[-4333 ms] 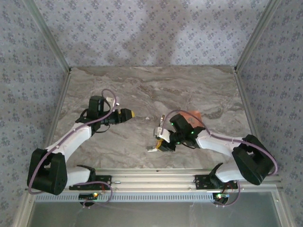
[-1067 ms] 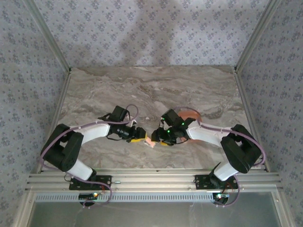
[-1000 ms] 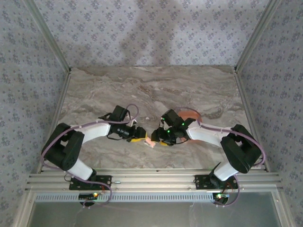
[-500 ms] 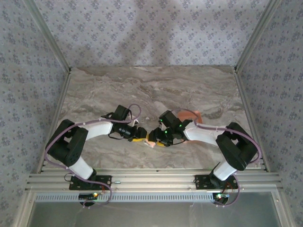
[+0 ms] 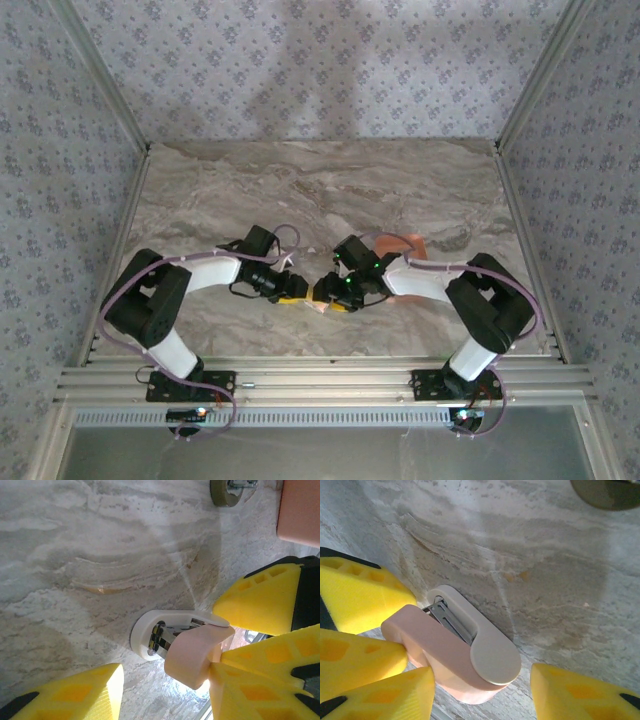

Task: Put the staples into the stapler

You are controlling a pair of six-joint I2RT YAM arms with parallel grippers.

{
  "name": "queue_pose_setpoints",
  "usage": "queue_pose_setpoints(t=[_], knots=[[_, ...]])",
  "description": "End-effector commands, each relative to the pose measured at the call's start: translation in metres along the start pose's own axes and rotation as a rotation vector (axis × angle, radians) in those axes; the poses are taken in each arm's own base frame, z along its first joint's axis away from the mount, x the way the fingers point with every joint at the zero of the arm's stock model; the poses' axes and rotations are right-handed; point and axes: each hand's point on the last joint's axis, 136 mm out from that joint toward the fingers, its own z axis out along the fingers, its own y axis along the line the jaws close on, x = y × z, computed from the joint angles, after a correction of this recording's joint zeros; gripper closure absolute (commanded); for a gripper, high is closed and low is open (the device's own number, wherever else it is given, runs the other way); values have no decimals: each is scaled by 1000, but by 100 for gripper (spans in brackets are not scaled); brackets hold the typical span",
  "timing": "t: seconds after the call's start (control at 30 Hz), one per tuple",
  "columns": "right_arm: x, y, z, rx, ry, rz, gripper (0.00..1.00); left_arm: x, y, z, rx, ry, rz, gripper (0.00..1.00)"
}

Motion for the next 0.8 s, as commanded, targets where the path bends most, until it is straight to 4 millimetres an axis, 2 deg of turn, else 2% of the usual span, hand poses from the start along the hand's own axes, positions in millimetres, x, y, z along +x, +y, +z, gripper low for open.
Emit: queue_pose_setpoints(t=[0.0, 0.6, 0.77], knots=[[10, -29, 8, 123, 41, 41, 47, 20, 28, 9, -96, 61, -47, 53], [21, -59, 19, 269, 89, 66, 51, 43, 75, 21, -239, 110, -127, 66], [22, -62, 22, 296, 103, 62, 53, 42, 76, 18, -243, 93, -132, 71]])
